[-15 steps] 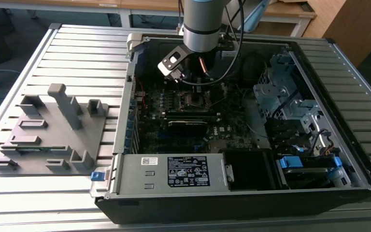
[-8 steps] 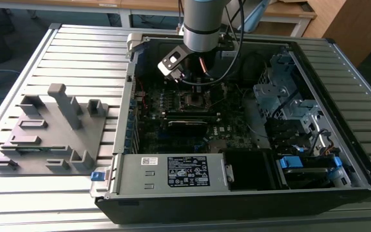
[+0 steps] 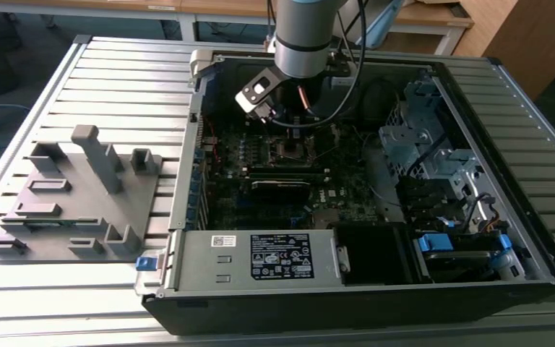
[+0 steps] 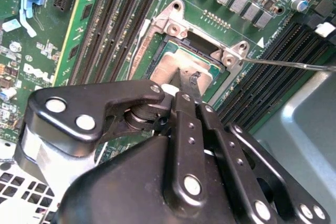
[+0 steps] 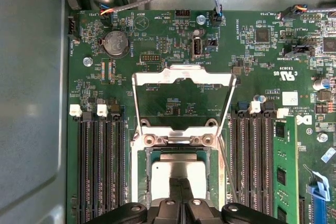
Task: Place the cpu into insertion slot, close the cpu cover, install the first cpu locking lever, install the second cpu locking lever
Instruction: 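Place the cpu into insertion slot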
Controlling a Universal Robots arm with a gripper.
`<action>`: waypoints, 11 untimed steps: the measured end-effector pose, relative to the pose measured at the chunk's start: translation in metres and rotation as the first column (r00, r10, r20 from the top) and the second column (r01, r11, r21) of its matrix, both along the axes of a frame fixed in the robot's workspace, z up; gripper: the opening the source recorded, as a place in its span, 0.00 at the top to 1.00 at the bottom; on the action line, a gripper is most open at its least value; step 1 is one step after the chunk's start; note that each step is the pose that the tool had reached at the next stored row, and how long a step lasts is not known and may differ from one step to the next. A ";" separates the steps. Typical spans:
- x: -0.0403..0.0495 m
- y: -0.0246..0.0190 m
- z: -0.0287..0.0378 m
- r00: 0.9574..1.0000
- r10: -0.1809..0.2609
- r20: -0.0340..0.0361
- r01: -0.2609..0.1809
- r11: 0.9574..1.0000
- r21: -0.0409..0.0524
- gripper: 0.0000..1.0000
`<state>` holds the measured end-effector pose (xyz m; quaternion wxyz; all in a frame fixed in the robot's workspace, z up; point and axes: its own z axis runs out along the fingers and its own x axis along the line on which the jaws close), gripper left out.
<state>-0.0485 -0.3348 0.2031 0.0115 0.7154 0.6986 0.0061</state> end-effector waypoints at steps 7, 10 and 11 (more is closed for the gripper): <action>0.0000 0.0000 -0.0014 1.000 0.000 0.000 0.000 1.000 0.000 0.90; 0.0000 -0.0001 -0.0022 1.000 0.000 0.000 0.000 1.000 -0.001 0.90; 0.0000 -0.0001 -0.0022 1.000 0.000 0.000 0.000 1.000 -0.001 0.90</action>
